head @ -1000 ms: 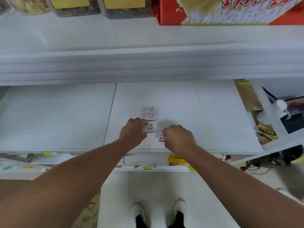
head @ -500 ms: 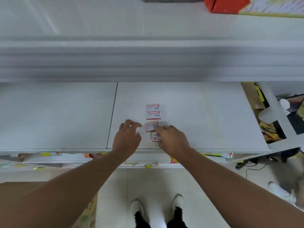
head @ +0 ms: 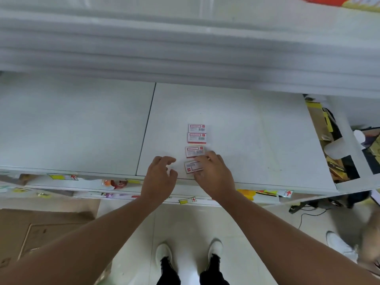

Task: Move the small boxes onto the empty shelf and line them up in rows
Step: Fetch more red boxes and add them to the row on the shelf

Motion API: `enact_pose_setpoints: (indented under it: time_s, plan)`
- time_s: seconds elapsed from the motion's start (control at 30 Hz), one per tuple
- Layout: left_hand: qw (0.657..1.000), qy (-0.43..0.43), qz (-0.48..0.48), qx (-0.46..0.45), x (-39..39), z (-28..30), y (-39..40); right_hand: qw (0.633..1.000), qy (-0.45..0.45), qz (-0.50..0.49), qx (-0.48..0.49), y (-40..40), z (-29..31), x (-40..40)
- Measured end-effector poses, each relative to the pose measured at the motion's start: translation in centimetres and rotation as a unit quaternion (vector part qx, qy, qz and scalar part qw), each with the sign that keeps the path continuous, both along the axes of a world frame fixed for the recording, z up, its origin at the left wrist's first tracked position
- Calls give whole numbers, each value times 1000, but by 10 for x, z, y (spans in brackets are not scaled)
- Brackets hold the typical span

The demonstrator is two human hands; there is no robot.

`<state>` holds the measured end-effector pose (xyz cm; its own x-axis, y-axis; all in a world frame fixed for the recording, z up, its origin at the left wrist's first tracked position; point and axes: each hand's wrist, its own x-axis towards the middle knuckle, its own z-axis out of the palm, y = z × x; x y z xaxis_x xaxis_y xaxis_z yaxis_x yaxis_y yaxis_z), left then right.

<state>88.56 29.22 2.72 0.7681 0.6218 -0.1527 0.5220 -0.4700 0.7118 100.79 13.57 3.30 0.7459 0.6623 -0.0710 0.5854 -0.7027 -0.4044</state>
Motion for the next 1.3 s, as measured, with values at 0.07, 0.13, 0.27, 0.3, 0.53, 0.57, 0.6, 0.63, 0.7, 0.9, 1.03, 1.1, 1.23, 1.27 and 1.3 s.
enact_pose_setpoints:
  time_s: [0.07, 0.13, 0.27, 0.3, 0.53, 0.57, 0.6, 0.63, 0.7, 0.9, 1.03, 1.1, 1.23, 1.27, 1.3]
  plan:
    - [993, -8, 77, -88, 9, 4, -10, 988, 88, -89, 95, -6, -1, -2]
    - [975, -29, 143, -168, 18, 8, -23, 941, 207, -176, 200, -8, 0, -4]
    - [919, -125, 227, -296, 34, 21, -56, 838, 349, -245, 341, -3, 13, -6]
    - [913, -143, 227, -306, 38, 23, -64, 829, 357, -244, 355, -1, 16, -7]
    - [897, -170, 239, -331, 53, 11, -85, 779, 418, -248, 395, 16, 7, -14]
    - [894, -170, 240, -338, 54, 9, -84, 774, 421, -249, 401, 18, 7, -15]
    - [891, -173, 238, -346, 57, 6, -81, 772, 422, -249, 406, 19, 5, -15]
    - [890, -173, 233, -353, 60, 7, -79, 767, 425, -252, 411, 20, 5, -14]
    - [887, -172, 227, -363, 67, 5, -72, 763, 427, -255, 414, 22, 4, -12]
    - [884, -158, 193, -395, 84, 1, -51, 771, 414, -270, 403, 30, -5, 4]
    - [882, -147, 190, -405, 98, 1, -42, 779, 413, -267, 390, 37, -4, 16]
    - [883, -139, 184, -409, 104, 2, -40, 780, 415, -269, 383, 39, -4, 22]
    - [887, -137, 177, -405, 119, 3, -33, 794, 411, -263, 362, 41, -3, 36]
    - [892, -132, 166, -399, 123, 2, -31, 800, 407, -262, 354, 42, -3, 39]
    - [896, -128, 161, -394, 125, 3, -29, 804, 404, -260, 350, 44, -3, 42]
